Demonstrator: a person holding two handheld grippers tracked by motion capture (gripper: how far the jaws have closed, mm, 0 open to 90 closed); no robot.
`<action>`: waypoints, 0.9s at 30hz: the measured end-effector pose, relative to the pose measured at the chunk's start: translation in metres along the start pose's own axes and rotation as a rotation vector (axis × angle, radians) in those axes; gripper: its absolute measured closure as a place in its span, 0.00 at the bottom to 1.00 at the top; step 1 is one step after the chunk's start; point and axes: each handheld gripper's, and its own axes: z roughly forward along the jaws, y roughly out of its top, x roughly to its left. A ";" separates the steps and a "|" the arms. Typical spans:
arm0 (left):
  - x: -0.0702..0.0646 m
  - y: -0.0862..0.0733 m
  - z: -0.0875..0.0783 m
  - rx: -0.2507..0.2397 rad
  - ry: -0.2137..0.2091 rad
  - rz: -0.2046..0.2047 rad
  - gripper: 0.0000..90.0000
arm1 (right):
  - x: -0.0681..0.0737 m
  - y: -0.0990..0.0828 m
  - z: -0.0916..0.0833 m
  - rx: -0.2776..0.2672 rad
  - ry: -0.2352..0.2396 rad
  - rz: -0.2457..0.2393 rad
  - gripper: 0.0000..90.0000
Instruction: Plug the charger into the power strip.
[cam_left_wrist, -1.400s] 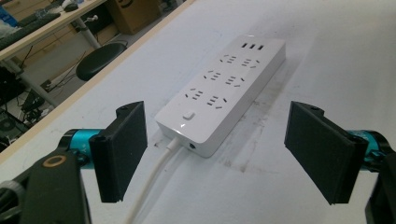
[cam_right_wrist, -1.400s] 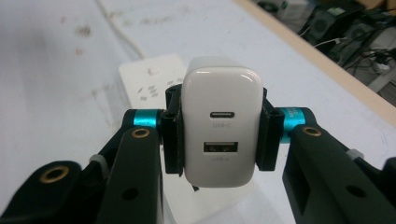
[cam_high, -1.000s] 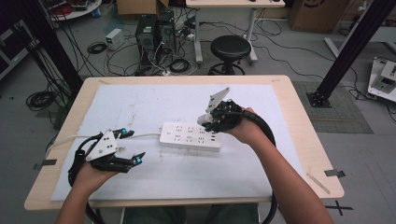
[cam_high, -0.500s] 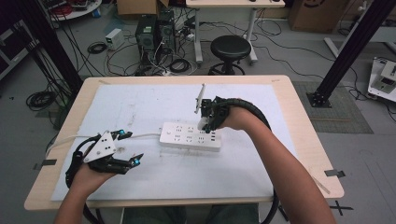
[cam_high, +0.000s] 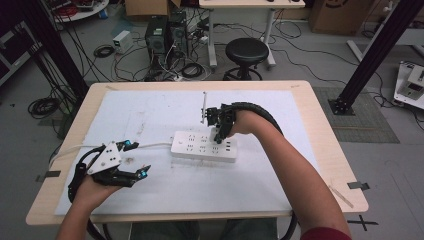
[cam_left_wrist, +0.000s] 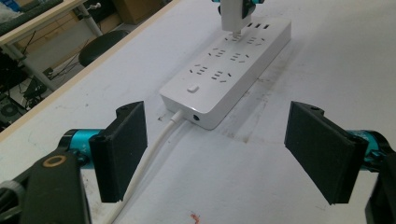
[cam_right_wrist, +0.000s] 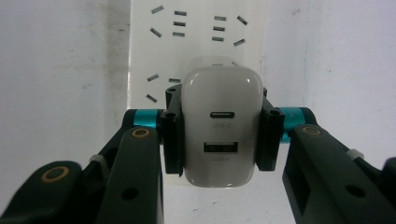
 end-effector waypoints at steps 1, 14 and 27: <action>0.000 0.000 0.000 0.003 0.000 0.002 0.24 | 0.000 0.000 0.001 0.001 0.005 0.003 0.70; -0.001 -0.003 0.009 0.005 -0.014 -0.005 0.24 | -0.003 0.007 0.007 0.047 0.016 0.020 0.70; -0.003 0.000 0.012 0.004 -0.012 0.001 0.24 | -0.010 0.010 0.017 0.075 0.064 0.065 0.71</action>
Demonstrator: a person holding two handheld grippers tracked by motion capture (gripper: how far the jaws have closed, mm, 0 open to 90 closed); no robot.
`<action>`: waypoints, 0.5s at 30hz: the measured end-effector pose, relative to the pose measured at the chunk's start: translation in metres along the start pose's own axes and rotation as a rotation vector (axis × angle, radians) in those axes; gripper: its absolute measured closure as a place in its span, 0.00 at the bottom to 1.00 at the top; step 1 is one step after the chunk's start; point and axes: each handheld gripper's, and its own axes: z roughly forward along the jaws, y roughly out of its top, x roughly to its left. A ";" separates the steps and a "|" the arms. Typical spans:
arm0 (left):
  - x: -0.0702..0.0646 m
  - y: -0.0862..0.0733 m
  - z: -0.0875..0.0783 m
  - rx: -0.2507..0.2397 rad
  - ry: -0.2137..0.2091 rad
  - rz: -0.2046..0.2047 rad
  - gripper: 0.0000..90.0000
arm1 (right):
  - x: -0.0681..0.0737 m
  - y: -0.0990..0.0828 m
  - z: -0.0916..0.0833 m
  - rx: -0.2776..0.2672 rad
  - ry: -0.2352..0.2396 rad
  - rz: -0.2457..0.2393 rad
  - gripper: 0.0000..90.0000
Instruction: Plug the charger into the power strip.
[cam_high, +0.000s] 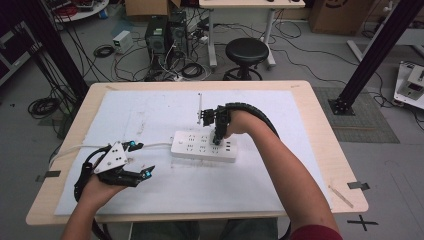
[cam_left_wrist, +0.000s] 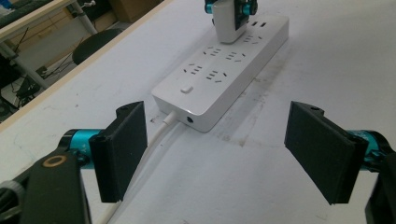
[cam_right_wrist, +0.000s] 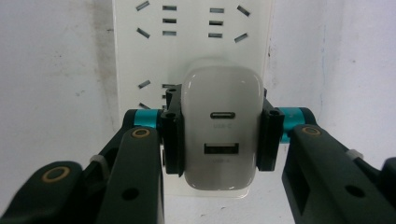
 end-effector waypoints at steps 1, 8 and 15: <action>0.000 0.000 0.000 -0.004 0.000 -0.005 0.24 | 0.000 -0.001 0.000 -0.002 0.006 0.011 0.71; -0.003 0.004 0.003 -0.001 -0.008 0.007 0.24 | 0.003 0.001 0.005 -0.006 -0.009 0.011 0.71; 0.000 0.004 0.004 0.002 -0.010 0.001 0.24 | 0.005 -0.006 0.001 -0.067 -0.030 0.072 0.52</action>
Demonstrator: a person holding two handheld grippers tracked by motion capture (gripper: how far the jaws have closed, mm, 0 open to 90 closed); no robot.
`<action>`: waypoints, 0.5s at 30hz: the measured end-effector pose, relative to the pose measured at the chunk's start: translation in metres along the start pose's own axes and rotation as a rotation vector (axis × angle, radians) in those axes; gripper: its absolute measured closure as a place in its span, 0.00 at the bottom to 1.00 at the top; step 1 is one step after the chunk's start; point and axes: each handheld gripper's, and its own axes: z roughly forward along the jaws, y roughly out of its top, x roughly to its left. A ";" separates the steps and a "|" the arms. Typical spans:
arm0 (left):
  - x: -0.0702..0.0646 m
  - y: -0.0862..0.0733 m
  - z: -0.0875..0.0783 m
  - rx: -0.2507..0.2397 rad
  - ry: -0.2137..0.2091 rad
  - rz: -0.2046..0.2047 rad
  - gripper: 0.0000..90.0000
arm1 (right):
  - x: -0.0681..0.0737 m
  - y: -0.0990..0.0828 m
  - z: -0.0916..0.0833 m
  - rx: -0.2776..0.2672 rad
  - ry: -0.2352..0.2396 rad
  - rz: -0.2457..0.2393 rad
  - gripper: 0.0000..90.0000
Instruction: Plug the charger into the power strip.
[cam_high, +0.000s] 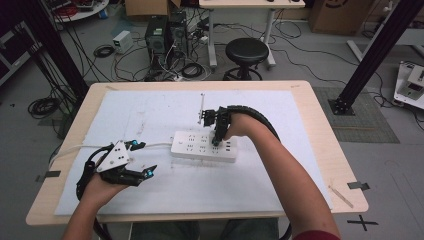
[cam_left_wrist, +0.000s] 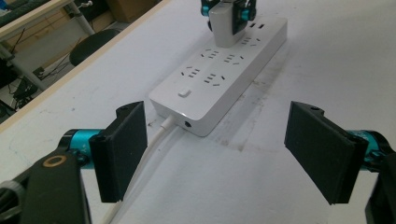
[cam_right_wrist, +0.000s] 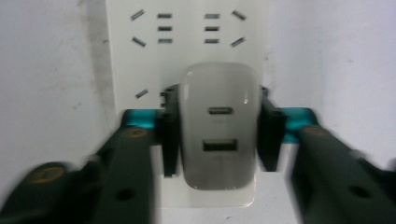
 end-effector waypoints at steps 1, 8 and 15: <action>0.000 0.001 0.000 -0.002 -0.003 -0.002 0.24 | 0.001 -0.003 -0.004 -0.021 0.004 0.026 0.50; 0.002 0.009 0.003 -0.009 -0.019 0.014 0.24 | 0.018 -0.041 -0.040 -0.311 -0.023 0.141 0.34; 0.004 0.018 0.005 -0.014 -0.031 0.023 0.24 | 0.043 -0.095 -0.058 -0.605 -0.027 0.301 0.24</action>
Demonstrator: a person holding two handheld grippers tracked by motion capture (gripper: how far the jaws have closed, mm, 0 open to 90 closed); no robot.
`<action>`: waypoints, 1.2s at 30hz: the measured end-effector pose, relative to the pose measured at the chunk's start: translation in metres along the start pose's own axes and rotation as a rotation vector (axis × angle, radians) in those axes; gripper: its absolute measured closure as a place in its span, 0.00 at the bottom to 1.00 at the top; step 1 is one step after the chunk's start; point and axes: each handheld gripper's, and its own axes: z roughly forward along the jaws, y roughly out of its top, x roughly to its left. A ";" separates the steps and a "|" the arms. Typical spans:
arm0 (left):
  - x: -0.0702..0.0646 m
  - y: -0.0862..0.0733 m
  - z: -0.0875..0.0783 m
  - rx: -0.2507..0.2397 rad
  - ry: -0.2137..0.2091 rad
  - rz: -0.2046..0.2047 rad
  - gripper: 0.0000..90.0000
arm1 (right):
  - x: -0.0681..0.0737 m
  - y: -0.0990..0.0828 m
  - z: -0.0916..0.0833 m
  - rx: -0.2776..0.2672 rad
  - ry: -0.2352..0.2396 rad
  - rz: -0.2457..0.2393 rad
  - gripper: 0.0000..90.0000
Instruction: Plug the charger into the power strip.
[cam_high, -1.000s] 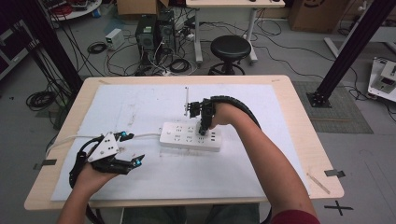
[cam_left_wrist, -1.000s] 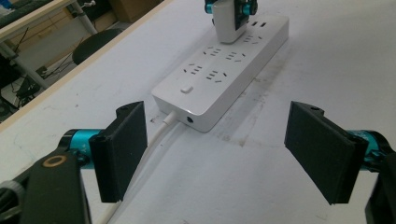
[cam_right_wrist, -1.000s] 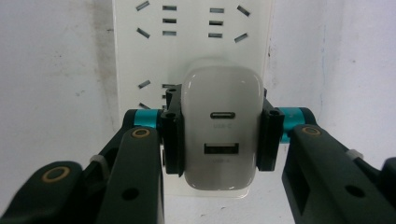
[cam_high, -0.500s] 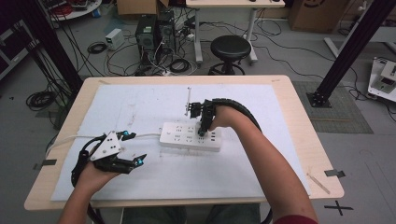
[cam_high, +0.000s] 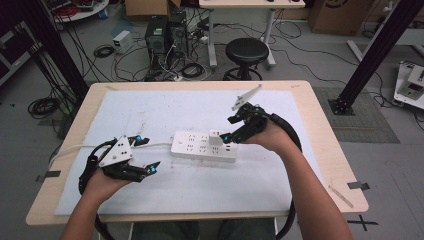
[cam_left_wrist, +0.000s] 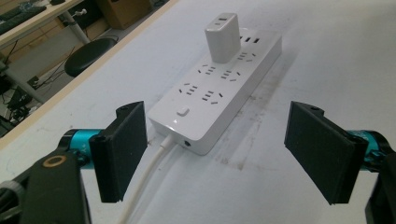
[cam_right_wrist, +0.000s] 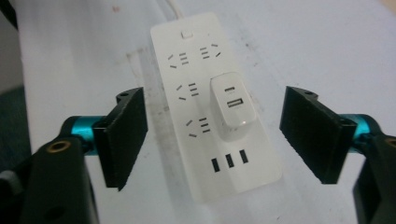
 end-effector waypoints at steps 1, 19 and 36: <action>0.001 0.002 0.000 0.002 -0.005 0.004 0.24 | 0.001 -0.007 -0.006 -0.033 0.002 0.020 0.24; 0.004 0.001 0.008 -0.029 -0.017 -0.044 0.24 | 0.029 -0.107 -0.046 -0.324 -0.065 0.101 0.22; 0.004 -0.001 0.009 -0.021 -0.023 -0.046 0.24 | 0.027 -0.102 -0.038 -0.297 -0.061 0.113 0.22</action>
